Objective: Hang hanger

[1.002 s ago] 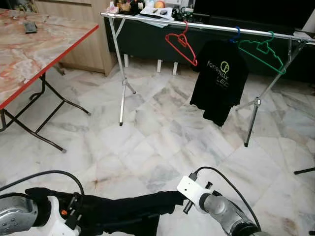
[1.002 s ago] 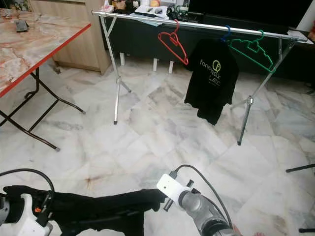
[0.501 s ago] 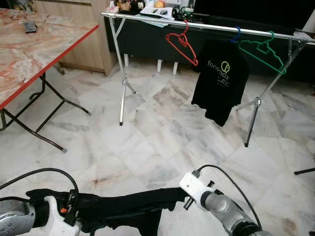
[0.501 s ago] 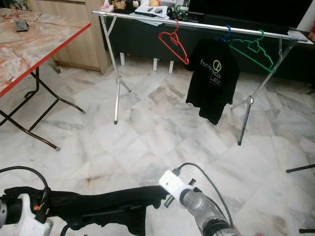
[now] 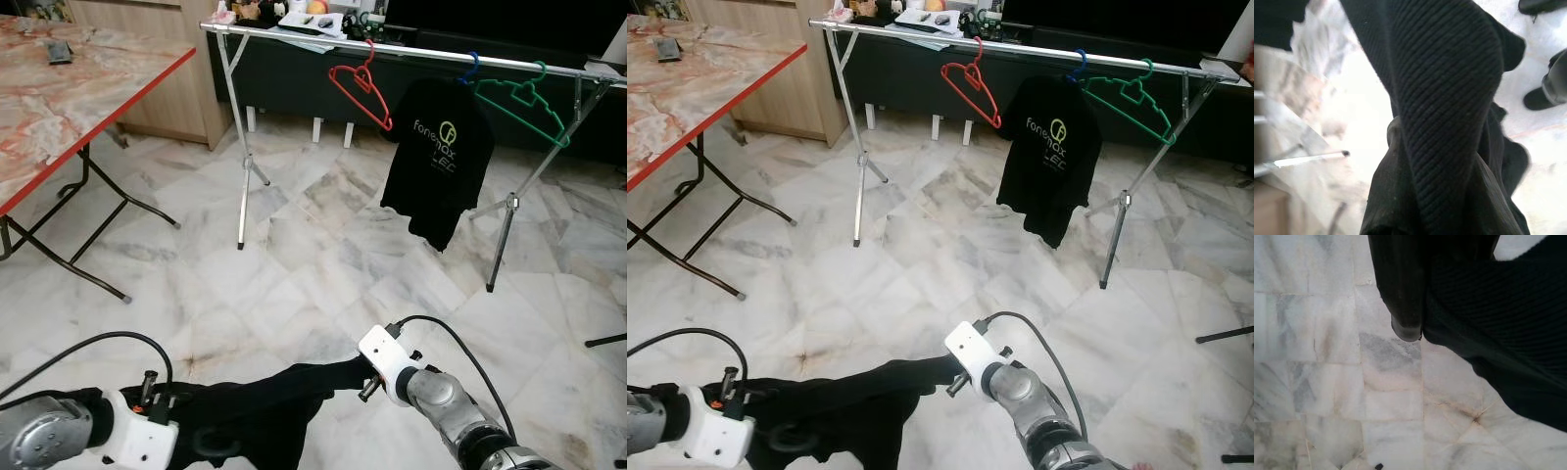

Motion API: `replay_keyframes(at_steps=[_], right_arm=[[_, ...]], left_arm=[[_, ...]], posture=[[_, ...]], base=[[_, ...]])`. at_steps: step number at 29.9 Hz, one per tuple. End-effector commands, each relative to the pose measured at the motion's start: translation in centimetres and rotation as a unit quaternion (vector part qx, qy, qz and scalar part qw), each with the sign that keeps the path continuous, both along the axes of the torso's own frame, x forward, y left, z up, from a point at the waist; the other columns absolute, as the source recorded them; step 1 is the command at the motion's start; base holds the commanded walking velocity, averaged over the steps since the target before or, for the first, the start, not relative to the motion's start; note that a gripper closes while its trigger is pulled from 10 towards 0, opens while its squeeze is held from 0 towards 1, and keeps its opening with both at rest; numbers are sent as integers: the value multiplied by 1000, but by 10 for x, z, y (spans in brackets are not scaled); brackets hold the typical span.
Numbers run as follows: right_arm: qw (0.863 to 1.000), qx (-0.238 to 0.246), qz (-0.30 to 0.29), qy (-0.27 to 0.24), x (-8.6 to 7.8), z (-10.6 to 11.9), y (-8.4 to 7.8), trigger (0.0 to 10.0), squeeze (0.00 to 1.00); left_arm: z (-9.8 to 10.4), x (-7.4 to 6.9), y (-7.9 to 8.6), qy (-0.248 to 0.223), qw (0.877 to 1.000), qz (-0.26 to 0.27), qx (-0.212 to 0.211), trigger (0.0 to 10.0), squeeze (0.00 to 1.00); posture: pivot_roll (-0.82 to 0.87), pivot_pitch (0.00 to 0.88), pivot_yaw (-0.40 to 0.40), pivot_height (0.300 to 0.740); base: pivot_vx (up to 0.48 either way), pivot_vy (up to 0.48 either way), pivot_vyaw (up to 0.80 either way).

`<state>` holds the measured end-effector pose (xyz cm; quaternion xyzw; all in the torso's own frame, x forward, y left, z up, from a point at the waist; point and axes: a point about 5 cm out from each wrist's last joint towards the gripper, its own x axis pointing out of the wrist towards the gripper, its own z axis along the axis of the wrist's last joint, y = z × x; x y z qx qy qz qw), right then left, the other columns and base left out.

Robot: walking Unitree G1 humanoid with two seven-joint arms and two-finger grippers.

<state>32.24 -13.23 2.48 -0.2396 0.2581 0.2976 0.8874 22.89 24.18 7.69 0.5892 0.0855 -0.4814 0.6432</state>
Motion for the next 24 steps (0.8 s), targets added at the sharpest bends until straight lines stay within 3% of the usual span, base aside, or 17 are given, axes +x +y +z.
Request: replay_keyframes(at_steps=[1, 4, 7, 17, 18, 19, 21, 24], right_arm=[[999, 1, -39, 2, 3, 3, -19, 10000, 0], [999, 5, -38, 5, 2, 2, -18, 10000, 0], [998, 24, -58, 10, 0, -1, -19, 10000, 0], [993, 76, -92, 21, -6, -7, -16, 10000, 0], [992, 80, -96, 20, -6, -7, -16, 10000, 67], [990, 95, -107, 19, -6, -7, -16, 10000, 949], [987, 111, -118, 16, -5, -6, -15, 10000, 1000], [986, 114, -122, 14, -4, -5, -16, 10000, 1000]], left_arm=[[-6, -3, 18, 31, 997, 60, 24, 10000, 0], [-7, -1, 15, 36, 995, 88, 9, 10000, 0], [-10, 2, 5, 63, 986, 150, -46, 10000, 0], [-1, 9, -24, 90, 973, 171, -127, 10000, 0], [-1, 10, -25, 90, 972, 176, -129, 10000, 0], [0, 13, -27, 87, 969, 186, -136, 10000, 0], [2, 17, -30, 82, 965, 201, -144, 10000, 0], [2, 19, -34, 83, 963, 208, -153, 10000, 0]], posture=[[196, 177, -64, 740], [193, 175, -65, 740], [190, 175, -67, 740], [187, 168, -65, 740], [187, 166, -64, 740], [186, 165, -63, 740], [183, 158, -64, 740], [183, 158, -64, 740]], base=[[0, 0, 0], [0, 0, 0], [0, 0, 0], [0, 0, 0], [0, 0, 0], [0, 0, 0], [0, 0, 0], [0, 0, 0]])
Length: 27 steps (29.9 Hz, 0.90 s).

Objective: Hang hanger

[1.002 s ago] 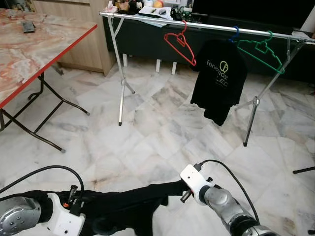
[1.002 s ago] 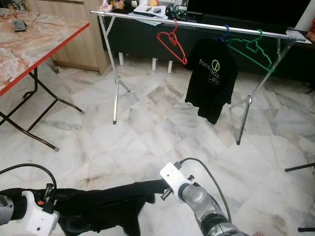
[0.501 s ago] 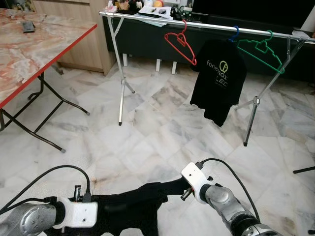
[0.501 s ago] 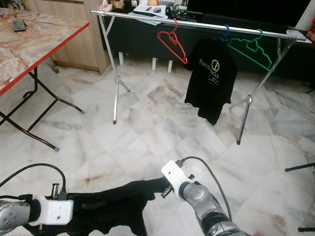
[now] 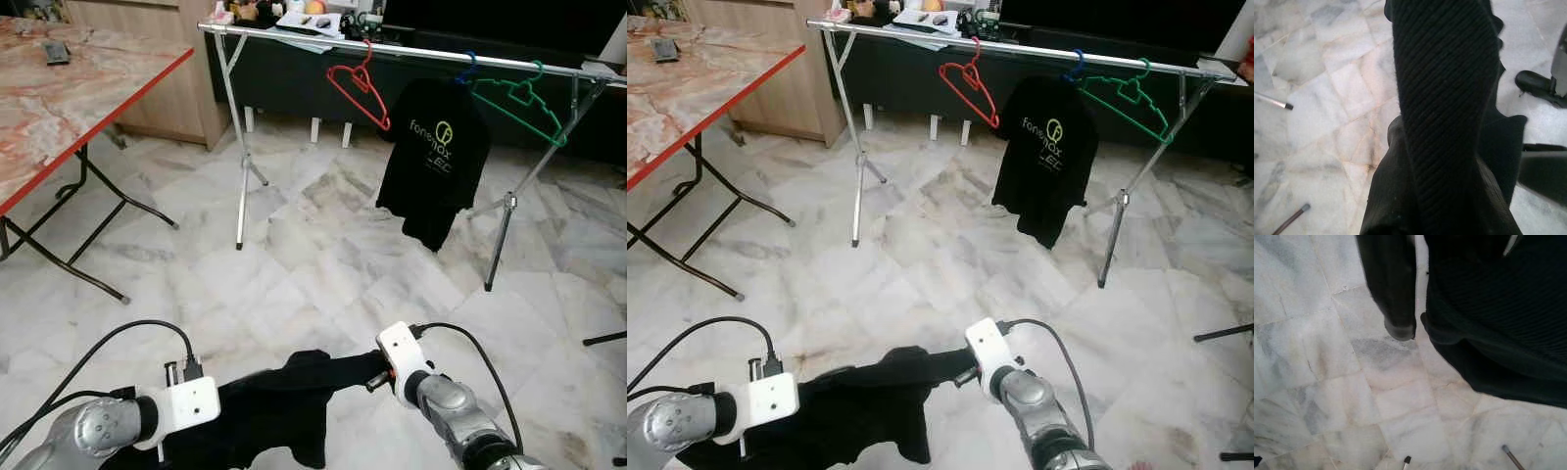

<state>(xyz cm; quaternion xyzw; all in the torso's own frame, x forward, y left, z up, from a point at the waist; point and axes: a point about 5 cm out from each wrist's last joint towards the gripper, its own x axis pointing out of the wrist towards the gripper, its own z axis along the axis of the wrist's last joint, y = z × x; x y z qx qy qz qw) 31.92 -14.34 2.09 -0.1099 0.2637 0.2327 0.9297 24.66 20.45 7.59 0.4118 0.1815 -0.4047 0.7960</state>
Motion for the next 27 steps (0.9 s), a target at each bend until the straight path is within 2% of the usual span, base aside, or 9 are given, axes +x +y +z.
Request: replay_keyframes(at_steps=[1, 9, 13, 14, 18, 20, 21, 24, 27], right_arm=[[1000, 5, -16, -2, -1, -1, -5, 10000, 1000], [1000, -5, -16, 2, 0, -1, -7, 10000, 1000], [998, -46, 39, 24, -6, -7, -5, 10000, 1000], [998, -37, 40, 31, -8, -8, -5, 10000, 1000], [998, -27, 46, 37, -9, -9, -4, 10000, 1000], [997, -18, 58, 36, -12, -11, -2, 10000, 1000], [998, -13, 57, 31, -12, -10, -1, 10000, 1000], [999, 21, 25, 11, -8, -6, -1, 10000, 1000], [999, 28, 15, 1, -7, -4, -2, 10000, 1000]], left_arm=[[3, 2, 1, -2, 1000, 13, -1, 10000, 0], [2, -1, -1, 11, 1000, 7, 6, 10000, 0], [-1, 1, 8, 13, 999, 40, 26, 10000, 0], [0, 3, 7, 11, 998, 59, 17, 10000, 0], [0, 4, 6, 8, 997, 71, 8, 10000, 0], [4, 14, -3, -23, 989, 137, -47, 10000, 0], [5, 16, -6, -28, 987, 149, -58, 10000, 0], [10, 21, -18, -37, 980, 161, -108, 10000, 0], [14, 23, -24, -37, 978, 160, -131, 10000, 0]], posture=[[178, 152, -65, 740], [182, 151, -66, 740], [183, 155, -67, 740], [183, 156, -67, 740], [181, 157, -68, 740], [172, 156, -73, 740], [168, 156, -74, 740], [163, 156, -75, 740], [163, 153, -77, 740]], base=[[0, 0, 0], [0, 0, 0], [0, 0, 0], [0, 0, 0], [0, 0, 0], [0, 0, 0], [0, 0, 0], [0, 0, 0], [0, 0, 0]])
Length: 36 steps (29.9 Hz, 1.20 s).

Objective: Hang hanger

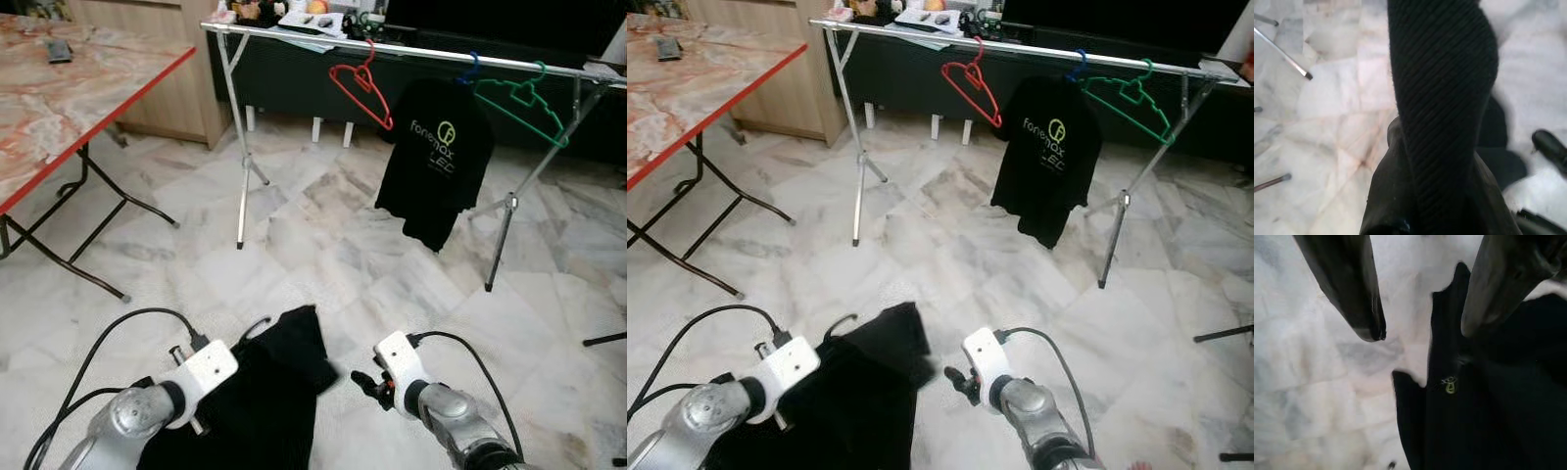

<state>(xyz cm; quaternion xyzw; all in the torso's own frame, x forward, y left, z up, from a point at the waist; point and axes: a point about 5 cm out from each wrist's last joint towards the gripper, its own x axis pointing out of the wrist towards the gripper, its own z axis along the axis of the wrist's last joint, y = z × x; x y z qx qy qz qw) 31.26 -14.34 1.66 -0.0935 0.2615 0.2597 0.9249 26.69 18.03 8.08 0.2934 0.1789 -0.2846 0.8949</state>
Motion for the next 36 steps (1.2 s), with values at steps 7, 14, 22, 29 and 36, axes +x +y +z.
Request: replay_keyframes(at_steps=[7, 14, 22, 29, 36], right_arm=[[999, 6, -48, -18, 0, 0, -5, 10000, 1000], [996, 59, -53, -50, -10, -6, 13, 10000, 0], [984, 99, -82, -123, -10, 4, 18, 10000, 0], [972, 81, -115, -186, -11, 10, 15, 10000, 0], [962, 81, -157, -208, -13, 11, 15, 10000, 0]], left_arm=[[28, 8, -11, -32, 995, 10, -93, 10000, 0], [49, 14, -24, -11, 984, 3, -180, 10000, 0], [73, 37, -55, -17, 972, -29, -233, 10000, 0], [85, 42, -79, -2, 964, -73, -255, 10000, 0], [83, 34, -88, 20, 960, -106, -257, 10000, 0]], posture=[[164, 153, -81, 740], [171, 150, -79, 740], [162, 136, -73, 740], [156, 131, -69, 740], [157, 126, -68, 740]], base=[[0, 0, 0], [0, 0, 0], [0, 0, 0], [0, 0, 0], [0, 0, 0]])
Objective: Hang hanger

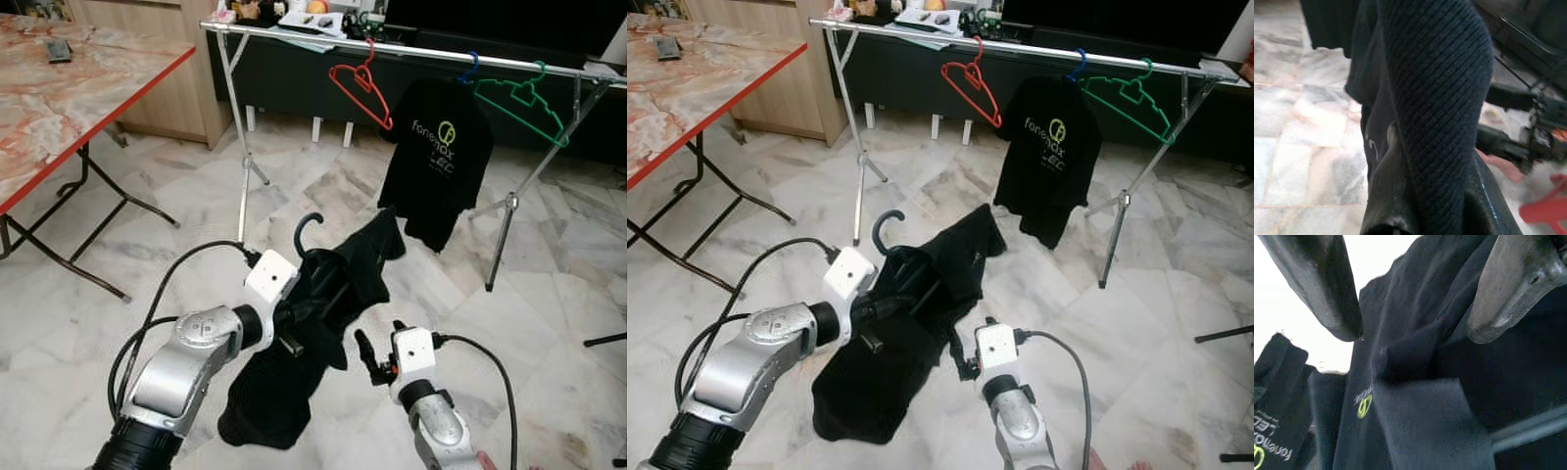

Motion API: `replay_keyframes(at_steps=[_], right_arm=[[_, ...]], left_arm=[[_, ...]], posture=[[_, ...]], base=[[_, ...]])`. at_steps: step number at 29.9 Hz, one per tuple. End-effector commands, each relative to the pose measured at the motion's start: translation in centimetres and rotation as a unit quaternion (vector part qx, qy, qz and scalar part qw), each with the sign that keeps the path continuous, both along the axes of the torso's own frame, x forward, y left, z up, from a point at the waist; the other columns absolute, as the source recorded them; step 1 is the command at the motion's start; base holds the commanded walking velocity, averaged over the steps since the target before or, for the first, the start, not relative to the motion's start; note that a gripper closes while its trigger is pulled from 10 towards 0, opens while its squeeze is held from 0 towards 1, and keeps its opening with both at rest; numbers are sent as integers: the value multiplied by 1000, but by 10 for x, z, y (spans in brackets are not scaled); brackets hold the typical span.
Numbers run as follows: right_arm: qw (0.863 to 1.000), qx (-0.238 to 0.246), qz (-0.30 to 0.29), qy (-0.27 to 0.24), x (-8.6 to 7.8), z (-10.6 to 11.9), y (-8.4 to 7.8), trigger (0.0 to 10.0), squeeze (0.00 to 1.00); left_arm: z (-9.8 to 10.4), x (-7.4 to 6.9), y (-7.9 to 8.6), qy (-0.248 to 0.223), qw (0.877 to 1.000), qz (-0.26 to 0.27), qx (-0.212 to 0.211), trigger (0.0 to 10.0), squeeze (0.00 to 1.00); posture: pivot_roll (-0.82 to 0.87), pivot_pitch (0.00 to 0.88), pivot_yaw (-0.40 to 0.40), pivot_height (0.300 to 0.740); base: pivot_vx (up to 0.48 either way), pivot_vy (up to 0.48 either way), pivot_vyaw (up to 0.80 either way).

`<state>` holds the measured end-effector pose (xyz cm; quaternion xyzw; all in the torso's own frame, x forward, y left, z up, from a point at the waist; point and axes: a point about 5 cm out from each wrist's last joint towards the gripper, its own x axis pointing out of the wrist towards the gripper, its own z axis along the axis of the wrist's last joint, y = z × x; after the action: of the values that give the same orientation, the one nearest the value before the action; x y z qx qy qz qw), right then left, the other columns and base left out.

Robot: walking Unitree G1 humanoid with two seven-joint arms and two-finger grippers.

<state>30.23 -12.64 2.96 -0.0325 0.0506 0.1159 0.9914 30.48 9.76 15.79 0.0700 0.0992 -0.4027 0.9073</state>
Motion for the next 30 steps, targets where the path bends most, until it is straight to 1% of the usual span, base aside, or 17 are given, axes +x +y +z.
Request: replay_keyframes(at_steps=[1, 4, 7, 9, 11, 14, 18, 20, 21, 22, 23, 27, 28, 30], right_arm=[[1000, 3, -11, 5, -3, -3, -1, 10000, 0], [1000, -2, -13, 9, -5, -6, 2, 10000, 0], [1000, -8, -21, 6, -5, -6, 3, 10000, 0], [1000, -13, -22, 7, -6, -7, 4, 10000, 0], [999, -32, -31, 10, -6, -9, 3, 10000, 0], [998, -32, -47, 6, -6, -8, 0, 10000, 0], [998, -30, -54, 3, -5, -7, -1, 10000, 0], [997, -25, -72, -20, 3, 4, -11, 10000, 0], [997, -25, -72, -20, 3, 4, -11, 10000, 0], [995, -24, -85, -40, 10, 13, -21, 10000, 0], [994, -26, -92, -48, 12, 16, -23, 10000, 0], [991, -17, -114, -67, 16, 24, -29, 10000, 0], [990, -8, -118, -76, 18, 28, -30, 10000, 0], [990, -7, -118, -79, 19, 30, -30, 10000, 0]], left_arm=[[6, -4, -6, -7, 1000, -18, -12, 10000, 0], [8, -6, -8, -6, 1000, -20, -19, 10000, 0], [14, -10, -13, -5, 999, -34, -40, 10000, 0], [17, -12, -16, -7, 998, -45, -44, 10000, 0], [24, -14, -20, -10, 997, -56, -56, 10000, 0], [28, -17, -24, -10, 995, -68, -65, 10000, 0], [28, -21, -27, -11, 994, -84, -63, 10000, 0], [25, -26, -30, -7, 993, -98, -60, 10000, 0], [25, -26, -30, -7, 993, -98, -60, 10000, 0], [24, -28, -30, -2, 993, -100, -61, 10000, 0], [23, -28, -30, 0, 993, -101, -61, 10000, 0], [18, -30, -28, 10, 993, -98, -57, 10000, 0], [15, -31, -27, 15, 994, -97, -56, 10000, 0], [14, -31, -27, 17, 994, -97, -56, 10000, 0]], posture=[[158, 123, -67, 740], [162, 122, -68, 740], [169, 120, -70, 740], [168, 115, -70, 740], [174, 109, -71, 740], [177, 103, -70, 740], [175, 100, -69, 740], [175, 100, -69, 740], [175, 100, -69, 740], [176, 91, -68, 740], [176, 91, -68, 740], [175, 93, -67, 740], [175, 97, -68, 740], [174, 99, -68, 740]], base=[[0, 0, 0], [0, 0, 0], [0, 0, 0], [0, 0, 0], [0, 0, 0], [0, 0, 0], [0, 0, 0], [0, 0, 0], [0, 0, 0], [0, 0, 0], [0, 0, 0], [0, 0, 0], [0, 0, 0], [0, 0, 0]])
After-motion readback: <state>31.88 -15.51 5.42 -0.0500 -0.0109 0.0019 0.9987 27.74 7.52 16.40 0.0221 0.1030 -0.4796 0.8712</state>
